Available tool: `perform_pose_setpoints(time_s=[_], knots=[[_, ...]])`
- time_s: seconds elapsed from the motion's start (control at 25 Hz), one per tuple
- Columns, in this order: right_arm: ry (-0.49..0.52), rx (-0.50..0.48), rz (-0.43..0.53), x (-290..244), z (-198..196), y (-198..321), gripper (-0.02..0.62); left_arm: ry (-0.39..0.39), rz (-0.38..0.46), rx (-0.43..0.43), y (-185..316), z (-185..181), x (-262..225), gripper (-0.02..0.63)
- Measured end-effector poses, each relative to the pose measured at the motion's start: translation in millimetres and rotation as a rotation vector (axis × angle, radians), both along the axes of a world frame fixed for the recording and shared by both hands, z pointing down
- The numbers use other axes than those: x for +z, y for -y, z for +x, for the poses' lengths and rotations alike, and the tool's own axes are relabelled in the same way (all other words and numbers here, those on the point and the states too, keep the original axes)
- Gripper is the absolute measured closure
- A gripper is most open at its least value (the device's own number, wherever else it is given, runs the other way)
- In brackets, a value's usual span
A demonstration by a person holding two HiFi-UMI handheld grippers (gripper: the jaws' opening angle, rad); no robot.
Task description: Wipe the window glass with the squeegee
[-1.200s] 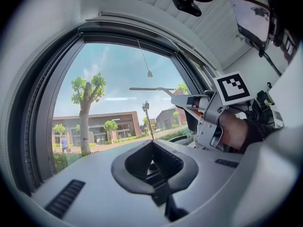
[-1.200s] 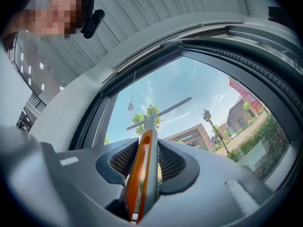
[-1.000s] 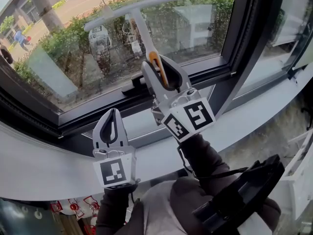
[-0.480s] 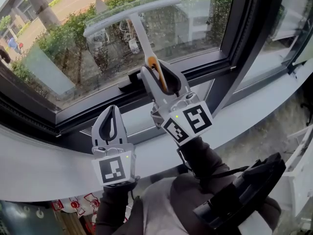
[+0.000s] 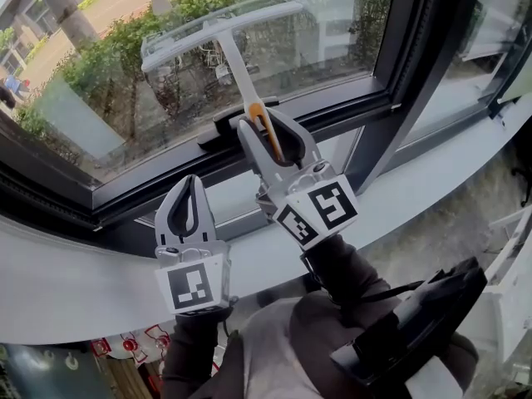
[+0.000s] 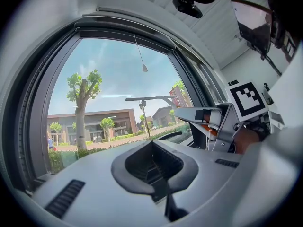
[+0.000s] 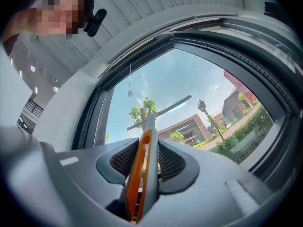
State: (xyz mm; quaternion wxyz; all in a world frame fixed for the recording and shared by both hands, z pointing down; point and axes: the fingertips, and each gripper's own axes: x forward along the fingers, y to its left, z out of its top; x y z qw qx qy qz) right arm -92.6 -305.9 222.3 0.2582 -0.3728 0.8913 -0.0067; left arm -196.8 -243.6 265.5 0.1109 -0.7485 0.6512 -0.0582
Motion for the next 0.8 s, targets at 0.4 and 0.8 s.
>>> perform_pose_setpoints(time_s=[0.4,0.8], knots=[[-0.010,-0.005,-0.048,17.0,-1.6,-2.7,0.474,0.003,-0.025,0.016,3.3,0.4,9.9,0.604],[-0.035,-0.012,-0.115,30.9,-1.7,-8.2,0.476,-0.013,-0.034,0.057,3.8,5.3,15.8,0.604]])
